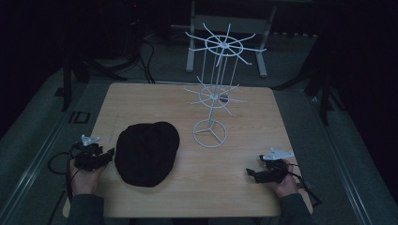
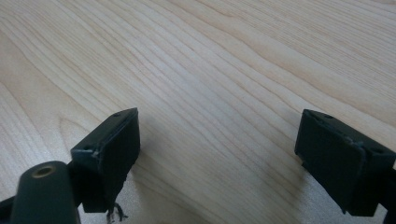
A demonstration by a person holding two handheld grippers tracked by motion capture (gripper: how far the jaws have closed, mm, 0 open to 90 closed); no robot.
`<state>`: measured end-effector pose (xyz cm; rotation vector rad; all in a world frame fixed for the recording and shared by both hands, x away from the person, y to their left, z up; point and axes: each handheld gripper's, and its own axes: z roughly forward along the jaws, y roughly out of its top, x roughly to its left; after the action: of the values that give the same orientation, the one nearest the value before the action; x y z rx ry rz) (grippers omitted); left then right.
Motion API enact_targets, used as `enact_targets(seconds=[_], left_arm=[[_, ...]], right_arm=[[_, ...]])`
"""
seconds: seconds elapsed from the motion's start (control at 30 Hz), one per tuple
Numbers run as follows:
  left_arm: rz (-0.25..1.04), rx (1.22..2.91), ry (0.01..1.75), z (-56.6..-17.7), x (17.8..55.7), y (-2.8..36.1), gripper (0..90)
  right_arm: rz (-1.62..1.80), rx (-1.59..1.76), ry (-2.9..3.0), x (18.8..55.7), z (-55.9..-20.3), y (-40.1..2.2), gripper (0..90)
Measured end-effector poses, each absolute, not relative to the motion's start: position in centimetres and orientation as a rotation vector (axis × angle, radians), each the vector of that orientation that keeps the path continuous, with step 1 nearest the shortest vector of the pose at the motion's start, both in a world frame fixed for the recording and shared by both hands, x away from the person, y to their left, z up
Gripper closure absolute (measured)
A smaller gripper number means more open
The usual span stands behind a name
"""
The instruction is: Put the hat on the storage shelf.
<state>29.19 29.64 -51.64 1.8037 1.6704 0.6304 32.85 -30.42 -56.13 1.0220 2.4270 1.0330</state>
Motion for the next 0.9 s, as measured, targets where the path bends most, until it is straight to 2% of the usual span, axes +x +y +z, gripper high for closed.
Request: enact_targets(seconds=[0.47,0.7,0.9], left_arm=[[0.598,1.885,1.58,-50.3,33.1,27.1,37.6],[0.58,1.912,1.549,-49.2,35.8,26.0,33.9],[0.541,1.962,1.57,-49.8,37.8,25.2,31.8]], right_arm=[[1.032,1.024,2.428,32.8,-56.1,-30.4,13.9],[1.031,1.023,2.428,32.8,-56.1,-30.4,13.9],[1.031,1.023,2.428,32.8,-56.1,-30.4,13.9]])
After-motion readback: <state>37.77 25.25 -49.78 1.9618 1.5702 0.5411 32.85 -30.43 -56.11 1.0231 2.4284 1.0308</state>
